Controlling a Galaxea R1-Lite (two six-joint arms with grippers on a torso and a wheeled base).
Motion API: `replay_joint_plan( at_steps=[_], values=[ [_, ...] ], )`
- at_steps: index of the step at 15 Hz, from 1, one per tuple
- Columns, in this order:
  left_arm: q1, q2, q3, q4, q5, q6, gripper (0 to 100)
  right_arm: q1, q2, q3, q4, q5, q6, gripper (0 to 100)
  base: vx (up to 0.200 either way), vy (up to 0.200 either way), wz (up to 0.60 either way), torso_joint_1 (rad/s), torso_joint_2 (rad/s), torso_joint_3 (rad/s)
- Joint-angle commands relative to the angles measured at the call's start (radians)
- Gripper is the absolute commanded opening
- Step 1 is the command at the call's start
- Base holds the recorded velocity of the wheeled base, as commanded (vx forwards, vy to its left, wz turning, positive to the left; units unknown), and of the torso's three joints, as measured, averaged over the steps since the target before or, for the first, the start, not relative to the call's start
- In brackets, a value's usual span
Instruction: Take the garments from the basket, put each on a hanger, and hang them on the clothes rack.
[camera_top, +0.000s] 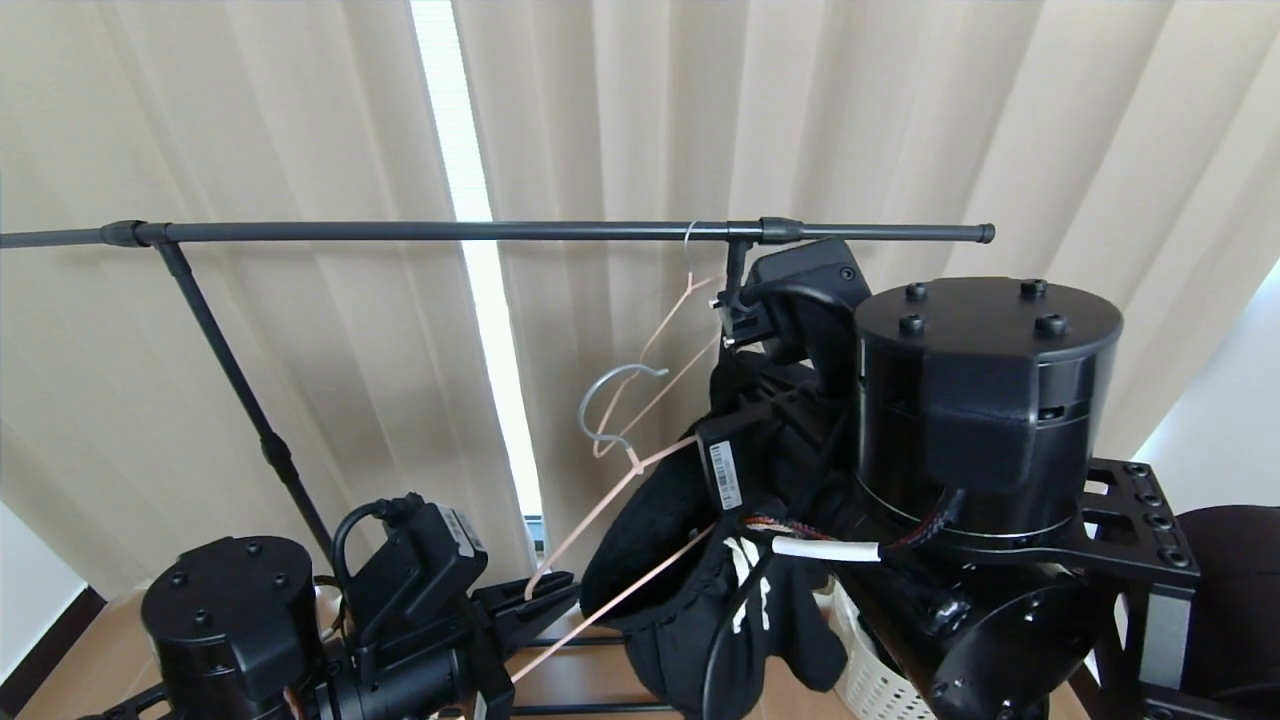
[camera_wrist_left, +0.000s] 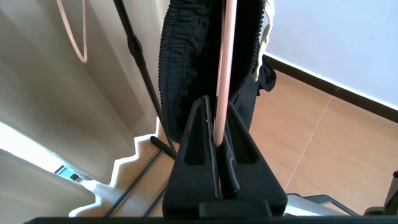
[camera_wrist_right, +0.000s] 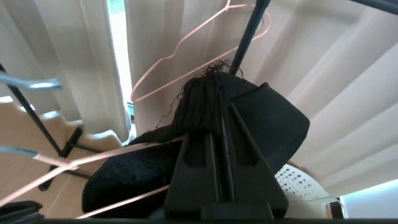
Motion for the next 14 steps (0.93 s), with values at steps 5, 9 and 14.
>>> replay_joint_plan(
  at_steps=[5,9,14],
  values=[
    [0.001,0.0,0.004,-0.001,0.001,-0.001,0,0.083,-0.005,0.001,-0.001,-0.002,0.021,0,0.0,0.0,0.0,0.0,0.0,0.0],
    [0.002,0.003,0.002,-0.001,0.001,-0.001,0,0.134,-0.011,0.004,-0.014,-0.003,0.022,0,0.0,0.0,0.0,0.0,0.0,0.0],
    [0.002,0.001,0.007,-0.009,-0.001,-0.001,0,0.123,-0.009,0.01,-0.02,-0.005,0.022,0,0.0,0.0,0.0,0.0,0.0,0.0]
  ],
)
